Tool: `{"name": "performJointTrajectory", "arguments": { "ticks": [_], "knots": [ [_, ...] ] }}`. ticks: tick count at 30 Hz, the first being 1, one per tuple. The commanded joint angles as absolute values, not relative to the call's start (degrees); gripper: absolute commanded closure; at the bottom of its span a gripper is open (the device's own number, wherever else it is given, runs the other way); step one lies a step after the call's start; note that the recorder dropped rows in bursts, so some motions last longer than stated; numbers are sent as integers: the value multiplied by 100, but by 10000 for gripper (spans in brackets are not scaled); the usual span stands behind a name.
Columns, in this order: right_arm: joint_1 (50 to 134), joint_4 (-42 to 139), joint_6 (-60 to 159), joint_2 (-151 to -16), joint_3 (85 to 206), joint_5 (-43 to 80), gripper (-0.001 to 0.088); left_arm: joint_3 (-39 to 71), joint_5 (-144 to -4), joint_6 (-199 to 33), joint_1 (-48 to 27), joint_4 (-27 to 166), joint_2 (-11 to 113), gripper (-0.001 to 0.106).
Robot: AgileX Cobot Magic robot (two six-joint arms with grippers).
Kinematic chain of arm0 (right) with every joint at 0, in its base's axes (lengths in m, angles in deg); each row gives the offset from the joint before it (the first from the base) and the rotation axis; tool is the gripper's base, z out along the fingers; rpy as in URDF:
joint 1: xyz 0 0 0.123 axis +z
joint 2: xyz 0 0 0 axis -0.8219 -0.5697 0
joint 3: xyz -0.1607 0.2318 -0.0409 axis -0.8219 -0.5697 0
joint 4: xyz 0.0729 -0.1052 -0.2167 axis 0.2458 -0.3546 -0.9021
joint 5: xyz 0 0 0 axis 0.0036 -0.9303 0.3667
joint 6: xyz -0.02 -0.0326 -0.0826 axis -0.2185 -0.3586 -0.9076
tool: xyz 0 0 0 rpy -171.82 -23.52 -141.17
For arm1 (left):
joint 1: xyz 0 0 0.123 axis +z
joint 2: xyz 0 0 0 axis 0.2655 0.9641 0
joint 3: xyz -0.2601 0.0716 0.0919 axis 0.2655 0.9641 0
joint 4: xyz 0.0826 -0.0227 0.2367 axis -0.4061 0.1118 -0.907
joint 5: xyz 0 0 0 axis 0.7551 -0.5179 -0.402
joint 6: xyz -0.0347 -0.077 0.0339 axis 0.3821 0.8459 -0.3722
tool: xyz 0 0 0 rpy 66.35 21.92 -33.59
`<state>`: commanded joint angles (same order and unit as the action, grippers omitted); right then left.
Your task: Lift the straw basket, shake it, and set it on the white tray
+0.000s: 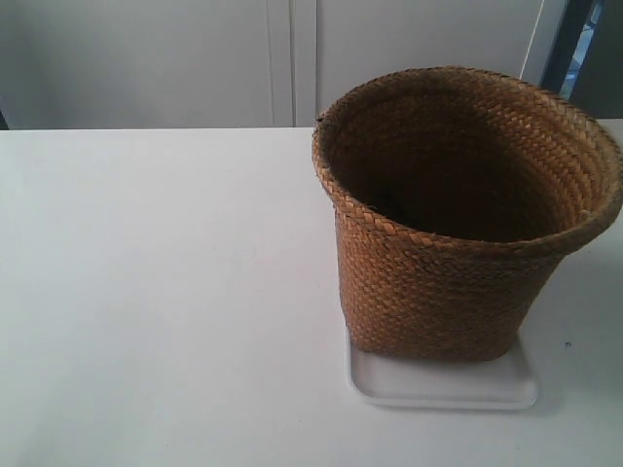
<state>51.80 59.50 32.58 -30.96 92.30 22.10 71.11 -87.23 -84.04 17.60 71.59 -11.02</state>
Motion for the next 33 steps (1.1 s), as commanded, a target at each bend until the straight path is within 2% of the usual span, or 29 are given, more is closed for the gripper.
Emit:
{"name": "performJointTrajectory", "arguments": {
  "ticks": [5,14,33],
  "knots": [
    [5180,5950,3418,-2614,8750,2068,343,7111,-8723,-8404,1760,7159,-1102,1053],
    [5180,5950,3397,-1605,8548,738,343,7111,-8723,-8404,1760,7159,-1102,1053],
    [5180,5956,3394,-1605,8548,679,343,7111,-8723,-8404,1760,7159,-1102,1053]
  ]
}}
